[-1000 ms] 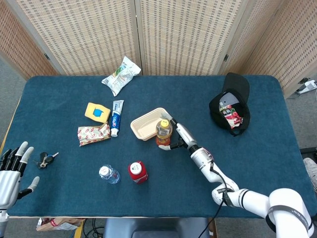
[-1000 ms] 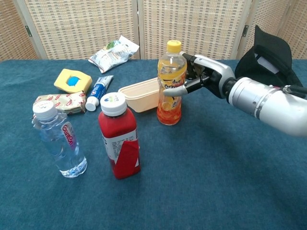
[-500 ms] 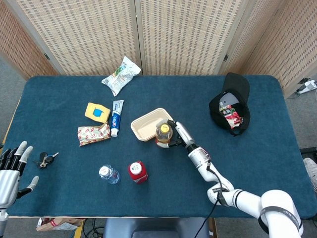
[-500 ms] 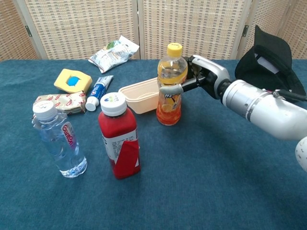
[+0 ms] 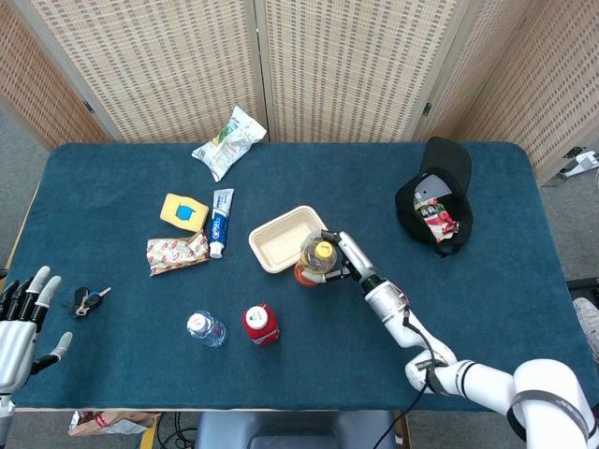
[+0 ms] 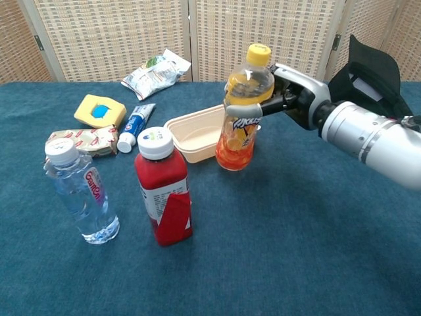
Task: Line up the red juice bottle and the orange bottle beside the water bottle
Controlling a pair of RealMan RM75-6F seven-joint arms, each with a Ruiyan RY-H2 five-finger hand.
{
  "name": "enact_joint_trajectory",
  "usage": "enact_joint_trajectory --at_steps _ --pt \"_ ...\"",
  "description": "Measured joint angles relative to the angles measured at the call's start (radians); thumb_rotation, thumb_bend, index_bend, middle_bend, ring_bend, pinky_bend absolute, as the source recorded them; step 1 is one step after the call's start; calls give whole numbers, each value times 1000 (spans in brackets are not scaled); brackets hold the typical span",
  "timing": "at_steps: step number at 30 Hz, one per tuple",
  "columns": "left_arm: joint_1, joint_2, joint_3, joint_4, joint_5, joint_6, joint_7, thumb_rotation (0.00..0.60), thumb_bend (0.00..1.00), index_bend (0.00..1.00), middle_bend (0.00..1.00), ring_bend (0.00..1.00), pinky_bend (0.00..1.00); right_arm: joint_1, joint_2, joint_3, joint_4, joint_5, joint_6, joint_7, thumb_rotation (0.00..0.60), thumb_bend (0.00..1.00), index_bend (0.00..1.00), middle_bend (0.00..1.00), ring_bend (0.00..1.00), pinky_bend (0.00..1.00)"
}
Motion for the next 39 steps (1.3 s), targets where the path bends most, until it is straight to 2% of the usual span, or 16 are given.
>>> enact_joint_trajectory --at_steps 7,11,14,19,32,36,39 --pt "-1 -4 1 -11 9 3 12 600 260 66 0 44 14 -45 162 -77 -206 -72 23 43 600 262 570 477 352 371" --pt "-1 -6 4 -16 16 5 17 600 261 66 0 44 14 -64 200 -126 -261 -115 39 55 600 253 570 477 352 371" --pt "1 -5 6 -19 20 8 19 600 261 66 0 44 14 -70 205 -160 -270 -142 42 56 600 243 570 477 352 371" --pt "8 0 8 -20 22 17 17 600 261 66 0 44 14 -72 189 -187 -257 -156 38 66 600 226 570 477 352 371" --pt "14 -3 11 -8 26 24 0 600 261 66 0 44 14 -63 176 -217 -242 -174 33 52 600 214 570 456 353 371" --pt "16 -3 11 -5 26 26 -4 600 261 66 0 44 14 -59 174 -226 -238 -180 30 55 600 213 569 427 345 371" --pt "17 -4 12 -2 25 27 -7 600 260 66 0 44 14 -52 173 -236 -233 -190 24 57 600 203 534 390 306 369"
